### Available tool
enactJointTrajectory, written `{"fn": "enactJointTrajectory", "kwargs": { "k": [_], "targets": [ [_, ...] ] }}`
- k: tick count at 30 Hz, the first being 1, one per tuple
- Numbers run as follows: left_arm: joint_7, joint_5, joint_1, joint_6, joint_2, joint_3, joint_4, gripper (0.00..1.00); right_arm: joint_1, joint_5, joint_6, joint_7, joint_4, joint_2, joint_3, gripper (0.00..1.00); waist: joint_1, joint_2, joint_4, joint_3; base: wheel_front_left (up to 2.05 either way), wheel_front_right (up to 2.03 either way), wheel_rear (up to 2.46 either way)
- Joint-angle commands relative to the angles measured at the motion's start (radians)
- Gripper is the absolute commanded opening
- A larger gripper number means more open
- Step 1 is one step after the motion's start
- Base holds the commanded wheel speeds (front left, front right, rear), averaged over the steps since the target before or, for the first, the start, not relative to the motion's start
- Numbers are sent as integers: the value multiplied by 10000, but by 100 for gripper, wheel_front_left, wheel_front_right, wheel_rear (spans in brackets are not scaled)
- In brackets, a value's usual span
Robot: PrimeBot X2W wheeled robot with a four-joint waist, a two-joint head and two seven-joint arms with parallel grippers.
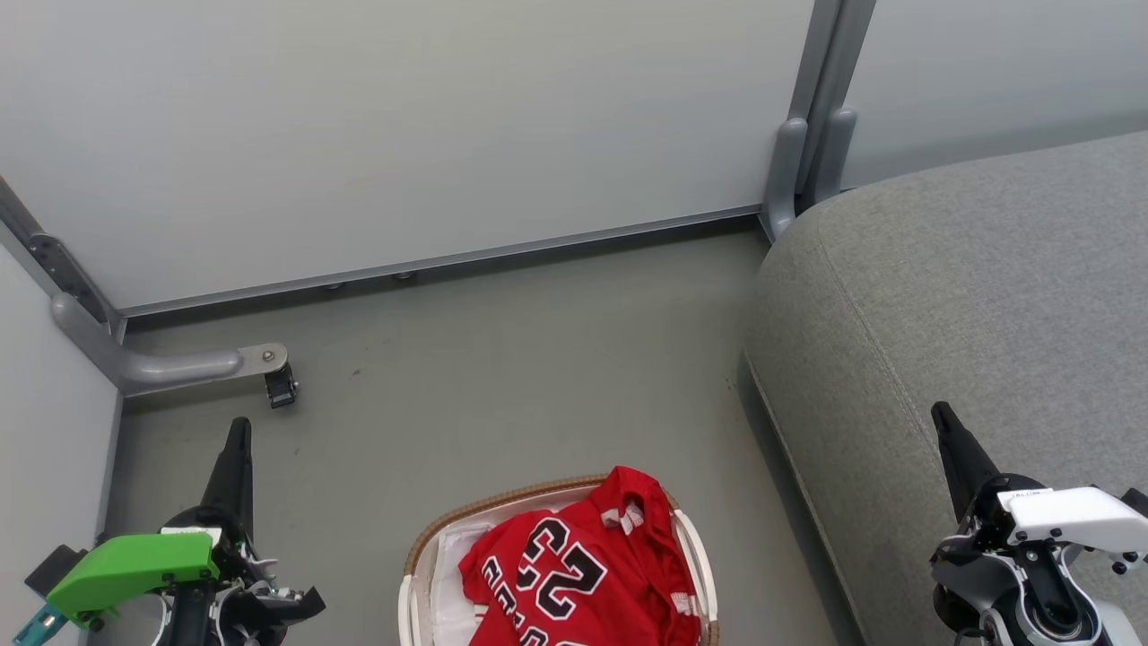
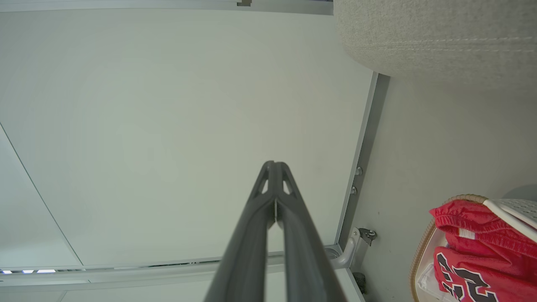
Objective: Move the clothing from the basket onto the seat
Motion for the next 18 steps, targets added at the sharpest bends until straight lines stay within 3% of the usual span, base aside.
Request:
{"fn": "enactJointTrajectory", "kwargs": {
  "k": [1, 18],
  "targets": [
    [33, 71, -134, -4, 8, 25, 1, 0, 78, -24, 1, 14, 11, -25, -25, 0, 0, 0, 0, 0, 0, 0, 0],
    [35, 73, -135, -4, 7, 27, 0, 0, 78, -26, 1, 16, 11, -25, -28, 0, 0, 0, 0, 0, 0, 0, 0]
  ]
}}
